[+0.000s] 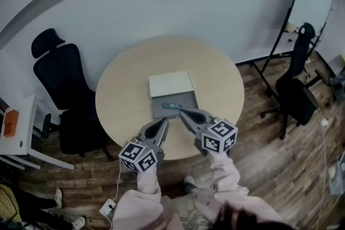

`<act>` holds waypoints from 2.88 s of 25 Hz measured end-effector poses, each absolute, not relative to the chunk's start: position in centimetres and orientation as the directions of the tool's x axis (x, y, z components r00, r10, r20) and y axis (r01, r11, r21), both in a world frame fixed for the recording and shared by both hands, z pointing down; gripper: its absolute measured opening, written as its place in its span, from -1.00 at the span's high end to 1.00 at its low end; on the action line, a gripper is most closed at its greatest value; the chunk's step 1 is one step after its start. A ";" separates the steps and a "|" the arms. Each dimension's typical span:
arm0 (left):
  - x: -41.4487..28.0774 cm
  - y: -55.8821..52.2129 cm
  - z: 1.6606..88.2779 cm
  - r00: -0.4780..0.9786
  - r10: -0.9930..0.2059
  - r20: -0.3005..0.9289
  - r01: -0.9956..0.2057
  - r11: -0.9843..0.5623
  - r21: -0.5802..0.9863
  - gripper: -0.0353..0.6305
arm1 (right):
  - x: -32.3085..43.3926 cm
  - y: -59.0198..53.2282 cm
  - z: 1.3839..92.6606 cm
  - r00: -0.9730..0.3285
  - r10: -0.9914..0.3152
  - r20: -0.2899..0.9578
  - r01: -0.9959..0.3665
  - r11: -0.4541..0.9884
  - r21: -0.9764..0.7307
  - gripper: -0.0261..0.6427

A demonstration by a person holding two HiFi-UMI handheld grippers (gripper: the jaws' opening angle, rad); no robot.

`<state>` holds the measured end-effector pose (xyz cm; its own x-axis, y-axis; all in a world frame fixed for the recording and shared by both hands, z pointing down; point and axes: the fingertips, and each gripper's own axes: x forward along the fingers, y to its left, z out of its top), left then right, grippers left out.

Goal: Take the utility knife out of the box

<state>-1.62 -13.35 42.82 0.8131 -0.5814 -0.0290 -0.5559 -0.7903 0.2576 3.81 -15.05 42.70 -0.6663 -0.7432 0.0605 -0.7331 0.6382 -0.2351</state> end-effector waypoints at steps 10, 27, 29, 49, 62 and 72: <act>-1.0 -16.0 42.9 0.784 -0.620 -0.023 -0.591 -0.758 0.277 0.89 | 4.4 -17.8 42.5 -0.706 -0.704 0.075 -0.698 0.675 -0.238 0.92; -1.2 -18.9 46.3 0.761 -0.648 0.030 -0.616 -0.707 0.348 0.89 | 4.0 -21.1 45.9 -0.743 -0.652 0.153 -0.665 0.692 -0.280 0.92; -1.6 -19.7 46.5 0.763 -0.646 0.036 -0.614 -0.705 0.355 0.89 | 3.8 -21.9 46.3 -0.743 -0.649 0.163 -0.665 0.690 -0.286 0.92; -2.9 -25.2 50.7 0.827 -0.553 0.103 -0.535 -0.715 0.450 0.89 | 2.6 -27.0 50.1 -0.685 -0.683 0.253 -0.723 0.596 -0.349 0.92; -3.2 -25.8 52.3 0.837 -0.529 0.138 -0.523 -0.701 0.485 0.89 | 1.9 -28.0 52.0 -0.684 -0.658 0.314 -0.727 0.587 -0.355 0.92; -3.0 -26.5 54.4 0.820 -0.545 0.174 -0.542 -0.644 0.539 0.89 | 1.6 -29.3 54.2 -0.718 -0.573 0.395 -0.695 0.618 -0.368 0.92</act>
